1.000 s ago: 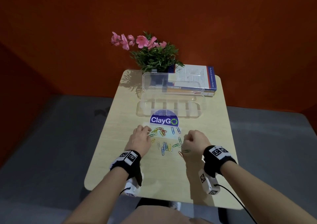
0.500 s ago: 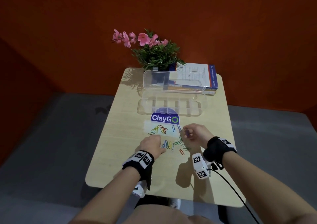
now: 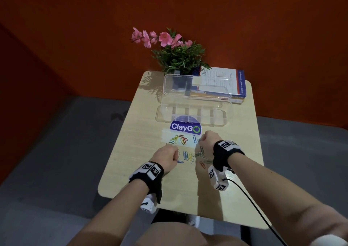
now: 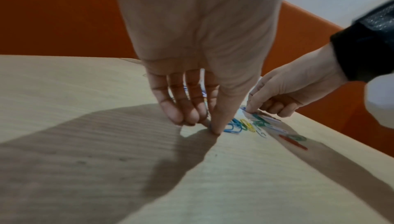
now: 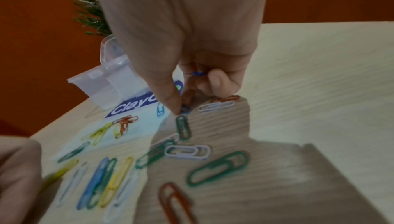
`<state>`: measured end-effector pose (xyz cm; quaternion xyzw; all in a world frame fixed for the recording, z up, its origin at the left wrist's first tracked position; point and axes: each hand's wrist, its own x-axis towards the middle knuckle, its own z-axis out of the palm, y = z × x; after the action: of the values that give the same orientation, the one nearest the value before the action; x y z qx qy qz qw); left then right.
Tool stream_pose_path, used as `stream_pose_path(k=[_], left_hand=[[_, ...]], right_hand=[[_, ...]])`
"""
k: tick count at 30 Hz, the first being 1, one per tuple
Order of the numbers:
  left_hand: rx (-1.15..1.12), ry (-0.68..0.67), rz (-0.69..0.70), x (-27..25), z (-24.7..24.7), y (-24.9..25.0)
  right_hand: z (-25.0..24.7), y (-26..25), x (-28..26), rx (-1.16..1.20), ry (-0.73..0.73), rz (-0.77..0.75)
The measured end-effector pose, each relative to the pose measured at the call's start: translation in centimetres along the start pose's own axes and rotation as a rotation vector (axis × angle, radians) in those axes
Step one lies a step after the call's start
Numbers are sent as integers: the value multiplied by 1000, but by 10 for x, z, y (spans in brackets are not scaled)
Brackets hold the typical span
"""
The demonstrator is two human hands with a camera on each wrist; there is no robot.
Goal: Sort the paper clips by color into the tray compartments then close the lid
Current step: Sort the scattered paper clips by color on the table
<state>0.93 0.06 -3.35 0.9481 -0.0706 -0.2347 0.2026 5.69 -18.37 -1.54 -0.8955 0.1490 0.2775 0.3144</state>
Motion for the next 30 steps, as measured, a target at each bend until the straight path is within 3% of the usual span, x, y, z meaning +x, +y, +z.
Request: stream_pose_path(k=[5, 10, 13, 15, 20, 26, 30], left_hand=[[6, -8, 48, 1, 2, 9], [-139, 12, -34, 6, 6, 22], [-75, 13, -14, 10, 9, 30], [-12, 23, 9, 13, 9, 34], [-44, 54, -71, 17, 4, 34], [-166, 21, -107, 19, 0, 21], [-187, 18, -87, 18, -2, 13]], right_hand=[[1, 15, -6, 78, 64, -27], [-4, 31, -2, 607, 106, 34], [-8, 32, -2, 911, 68, 66], [-11, 27, -2, 964, 2, 66], [-10, 10, 8, 778, -42, 66], [-12, 3, 19, 265, 209, 60], [-14, 17, 13, 90, 101, -42]])
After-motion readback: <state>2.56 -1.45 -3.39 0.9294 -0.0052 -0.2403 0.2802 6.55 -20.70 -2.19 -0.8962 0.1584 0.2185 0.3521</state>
